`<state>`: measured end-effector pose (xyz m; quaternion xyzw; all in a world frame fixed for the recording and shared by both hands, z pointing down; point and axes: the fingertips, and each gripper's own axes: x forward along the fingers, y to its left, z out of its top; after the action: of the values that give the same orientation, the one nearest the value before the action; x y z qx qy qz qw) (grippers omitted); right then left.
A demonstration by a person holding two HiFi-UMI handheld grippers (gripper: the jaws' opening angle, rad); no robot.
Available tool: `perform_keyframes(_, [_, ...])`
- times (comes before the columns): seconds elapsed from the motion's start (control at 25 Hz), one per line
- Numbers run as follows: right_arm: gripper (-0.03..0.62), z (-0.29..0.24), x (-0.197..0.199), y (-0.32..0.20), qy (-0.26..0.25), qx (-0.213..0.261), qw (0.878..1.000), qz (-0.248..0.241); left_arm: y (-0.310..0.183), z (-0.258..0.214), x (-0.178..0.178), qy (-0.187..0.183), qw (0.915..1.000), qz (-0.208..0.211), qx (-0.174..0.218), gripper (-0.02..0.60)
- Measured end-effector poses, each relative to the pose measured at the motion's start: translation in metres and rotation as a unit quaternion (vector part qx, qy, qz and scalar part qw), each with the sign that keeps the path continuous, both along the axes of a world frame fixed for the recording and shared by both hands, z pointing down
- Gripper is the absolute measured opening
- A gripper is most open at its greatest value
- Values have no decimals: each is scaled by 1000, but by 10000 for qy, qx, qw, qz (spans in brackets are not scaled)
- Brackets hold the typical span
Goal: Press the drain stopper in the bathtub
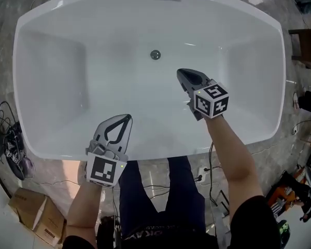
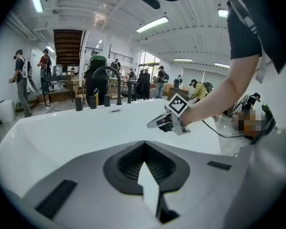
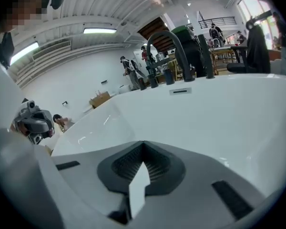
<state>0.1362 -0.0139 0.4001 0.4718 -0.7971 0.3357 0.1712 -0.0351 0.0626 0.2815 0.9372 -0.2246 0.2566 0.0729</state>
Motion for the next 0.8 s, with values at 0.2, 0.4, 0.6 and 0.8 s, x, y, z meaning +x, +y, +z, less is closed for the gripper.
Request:
perform_keyframes(0.2, [11, 55, -5, -22, 289, -196, 9993, -157, -14, 28, -8, -115, 9999, -30, 84, 6])
perform_keyframes(0.4, [12, 118, -3, -48, 459, -471, 9977, -139, -29, 56, -13, -229, 9996, -174, 72, 6])
perform_keyframes(0.6, [12, 183, 1, -69, 575, -794, 9952, -68, -40, 82, -12, -86, 9988, -482, -83, 6])
perform_keyframes(0.8, [12, 252, 1, -85, 771, -1107, 9906, -217, -45, 114, -12, -268, 9975, -566, -340, 6])
